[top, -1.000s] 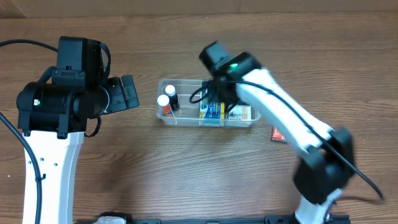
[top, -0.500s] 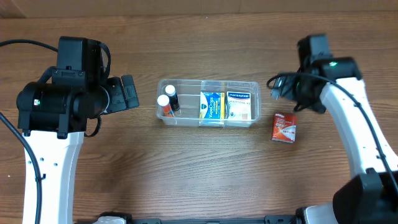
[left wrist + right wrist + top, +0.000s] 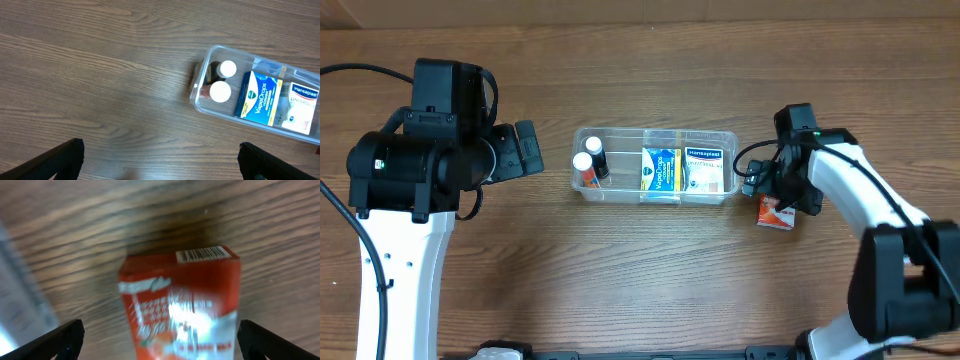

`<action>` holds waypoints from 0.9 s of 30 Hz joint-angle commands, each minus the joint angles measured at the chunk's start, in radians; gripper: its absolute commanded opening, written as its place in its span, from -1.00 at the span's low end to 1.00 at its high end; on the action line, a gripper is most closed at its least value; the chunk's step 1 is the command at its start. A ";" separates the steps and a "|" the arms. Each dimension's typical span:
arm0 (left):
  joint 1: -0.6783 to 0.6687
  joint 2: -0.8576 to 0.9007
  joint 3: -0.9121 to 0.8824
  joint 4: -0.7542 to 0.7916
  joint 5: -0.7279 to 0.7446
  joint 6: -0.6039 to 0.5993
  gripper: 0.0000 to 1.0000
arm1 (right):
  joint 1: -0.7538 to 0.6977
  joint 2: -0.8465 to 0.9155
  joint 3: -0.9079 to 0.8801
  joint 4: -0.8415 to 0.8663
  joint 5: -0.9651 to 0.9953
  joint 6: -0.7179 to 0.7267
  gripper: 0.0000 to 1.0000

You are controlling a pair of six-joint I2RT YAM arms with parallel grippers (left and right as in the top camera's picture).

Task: Pack container
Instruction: 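Grasp the red medicine box with the right gripper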

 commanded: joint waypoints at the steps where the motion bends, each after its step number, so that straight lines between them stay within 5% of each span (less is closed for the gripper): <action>1: 0.004 0.002 -0.002 -0.008 0.001 0.013 1.00 | -0.031 0.053 -0.009 0.016 0.009 -0.030 1.00; 27: 0.004 0.002 -0.002 -0.010 0.002 0.012 1.00 | -0.054 0.124 -0.010 0.012 -0.007 -0.124 0.92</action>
